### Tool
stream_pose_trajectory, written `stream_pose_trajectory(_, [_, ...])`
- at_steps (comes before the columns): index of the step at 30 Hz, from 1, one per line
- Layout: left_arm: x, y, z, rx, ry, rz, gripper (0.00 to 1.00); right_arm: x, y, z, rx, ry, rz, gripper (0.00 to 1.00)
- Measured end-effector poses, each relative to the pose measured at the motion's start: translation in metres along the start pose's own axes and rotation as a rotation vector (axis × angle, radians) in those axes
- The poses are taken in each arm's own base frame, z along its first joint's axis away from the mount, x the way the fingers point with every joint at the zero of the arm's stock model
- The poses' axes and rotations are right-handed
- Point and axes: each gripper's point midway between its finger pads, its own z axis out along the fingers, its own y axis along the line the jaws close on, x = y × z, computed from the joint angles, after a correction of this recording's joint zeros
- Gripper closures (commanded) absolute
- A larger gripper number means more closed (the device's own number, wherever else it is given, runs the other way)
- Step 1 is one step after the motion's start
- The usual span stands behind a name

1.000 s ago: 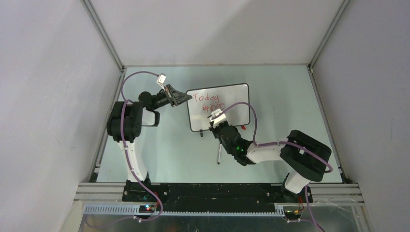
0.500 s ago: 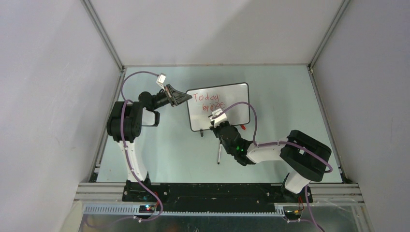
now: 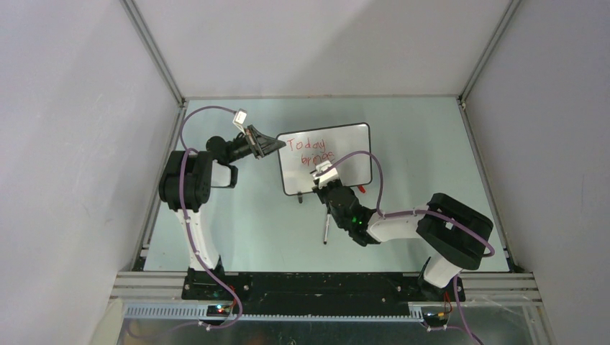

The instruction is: Write a sentence on the whiteboard

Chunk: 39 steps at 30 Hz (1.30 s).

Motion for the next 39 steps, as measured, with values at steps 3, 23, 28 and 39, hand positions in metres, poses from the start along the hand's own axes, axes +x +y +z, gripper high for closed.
stream_pose_trajectory(3, [0.0, 0.0, 0.0, 0.0, 0.0, 0.001, 1.0, 0.0, 0.0, 0.0, -0.002, -0.001, 0.001, 1.0])
stream_pose_trajectory(23, [0.0, 0.0, 0.0, 0.0, 0.0, 0.002, 1.0, -0.008, 0.0, 0.004, -0.005, -0.011, 0.01, 1.0])
stream_pose_trajectory(28, [0.0, 0.0, 0.0, 0.0, 0.0, 0.002, 1.0, -0.006, 0.001, 0.004, -0.007, -0.003, 0.006, 1.0])
stream_pose_trajectory(39, [0.0, 0.0, 0.0, 0.0, 0.0, 0.002, 1.0, 0.002, 0.004, 0.0, -0.012, 0.031, -0.014, 1.0])
